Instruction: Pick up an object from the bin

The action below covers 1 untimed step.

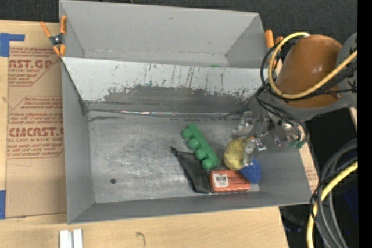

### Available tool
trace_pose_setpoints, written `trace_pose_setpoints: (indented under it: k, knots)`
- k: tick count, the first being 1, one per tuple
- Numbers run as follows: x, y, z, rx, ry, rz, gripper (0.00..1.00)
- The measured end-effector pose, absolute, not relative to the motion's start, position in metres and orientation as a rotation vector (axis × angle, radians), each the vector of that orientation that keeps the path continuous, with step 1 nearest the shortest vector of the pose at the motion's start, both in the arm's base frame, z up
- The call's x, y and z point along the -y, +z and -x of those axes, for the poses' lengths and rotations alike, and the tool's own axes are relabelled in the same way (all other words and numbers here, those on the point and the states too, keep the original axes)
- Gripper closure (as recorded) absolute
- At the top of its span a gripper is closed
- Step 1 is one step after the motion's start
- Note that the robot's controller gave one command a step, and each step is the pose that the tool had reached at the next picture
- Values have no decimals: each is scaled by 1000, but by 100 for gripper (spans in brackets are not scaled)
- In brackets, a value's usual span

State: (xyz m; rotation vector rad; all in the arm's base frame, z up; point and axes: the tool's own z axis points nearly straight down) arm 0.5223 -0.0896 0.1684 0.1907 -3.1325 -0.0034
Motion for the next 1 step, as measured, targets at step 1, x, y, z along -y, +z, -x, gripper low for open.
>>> trace_pose_setpoints:
  k: [1]
  knots:
    - [94,237,-520,3134,-1,-186,100]
